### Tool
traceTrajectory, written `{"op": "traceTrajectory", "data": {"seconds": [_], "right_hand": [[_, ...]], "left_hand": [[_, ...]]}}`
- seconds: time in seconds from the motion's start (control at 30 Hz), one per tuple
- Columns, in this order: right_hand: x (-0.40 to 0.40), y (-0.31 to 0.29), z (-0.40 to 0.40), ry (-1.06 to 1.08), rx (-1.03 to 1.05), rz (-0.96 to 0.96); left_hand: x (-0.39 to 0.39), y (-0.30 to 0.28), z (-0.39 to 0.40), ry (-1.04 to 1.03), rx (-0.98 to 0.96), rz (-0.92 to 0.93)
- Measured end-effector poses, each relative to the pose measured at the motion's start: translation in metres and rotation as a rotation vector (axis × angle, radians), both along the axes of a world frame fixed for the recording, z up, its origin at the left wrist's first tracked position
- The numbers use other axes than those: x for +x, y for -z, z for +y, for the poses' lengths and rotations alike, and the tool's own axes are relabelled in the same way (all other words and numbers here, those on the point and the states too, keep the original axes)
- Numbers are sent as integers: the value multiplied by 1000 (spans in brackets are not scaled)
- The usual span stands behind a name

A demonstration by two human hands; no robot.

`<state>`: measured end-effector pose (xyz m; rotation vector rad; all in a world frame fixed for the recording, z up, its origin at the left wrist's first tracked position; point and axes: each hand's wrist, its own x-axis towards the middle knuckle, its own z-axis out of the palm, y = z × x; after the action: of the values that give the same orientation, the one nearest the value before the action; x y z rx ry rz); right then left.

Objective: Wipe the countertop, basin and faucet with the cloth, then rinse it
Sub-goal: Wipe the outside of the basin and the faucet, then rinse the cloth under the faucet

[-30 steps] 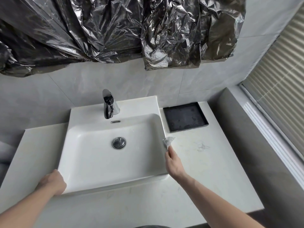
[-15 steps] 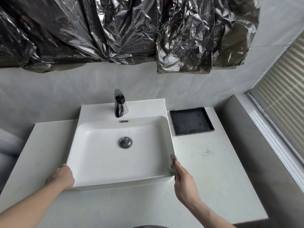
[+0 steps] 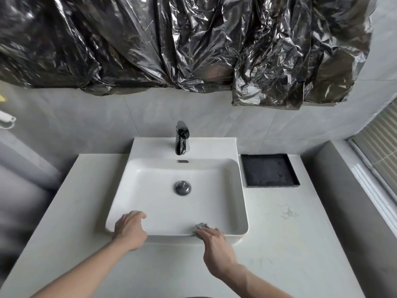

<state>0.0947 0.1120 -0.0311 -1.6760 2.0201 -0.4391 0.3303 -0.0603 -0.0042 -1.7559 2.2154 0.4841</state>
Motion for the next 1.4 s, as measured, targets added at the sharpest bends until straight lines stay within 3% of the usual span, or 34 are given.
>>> {"op": "traceTrajectory", "data": {"seconds": [0.17, 0.3, 0.43, 0.57, 0.77, 0.93, 1.07, 1.3, 1.4], "right_hand": [[46, -19, -39, -167, 88, -58], [55, -27, -56, -129, 191, -177], [32, -48, -63, 16, 242, -489], [10, -64, -57, 190, 267, -921], [-11, -103, -60, 251, 184, -1064], [-17, -145, -63, 209, 161, -1156], [-29, -144, -66, 217, 137, -1112], [-55, -133, -75, 279, -12, -595], [-58, -137, -81, 267, -129, -511]], "left_hand": [[-2, -6, 21, -14, 149, 143], [2, -12, 32, -18, 135, 182], [6, -19, 37, -44, 183, 306], [-6, -33, 42, -90, 215, 524], [-32, -70, 45, -171, 341, 856], [-50, -95, 34, -133, 170, 954], [-52, -104, 23, -130, 62, 939], [-56, -120, 4, -125, 24, 1027], [-59, -127, -6, -189, 10, 1101]]}}
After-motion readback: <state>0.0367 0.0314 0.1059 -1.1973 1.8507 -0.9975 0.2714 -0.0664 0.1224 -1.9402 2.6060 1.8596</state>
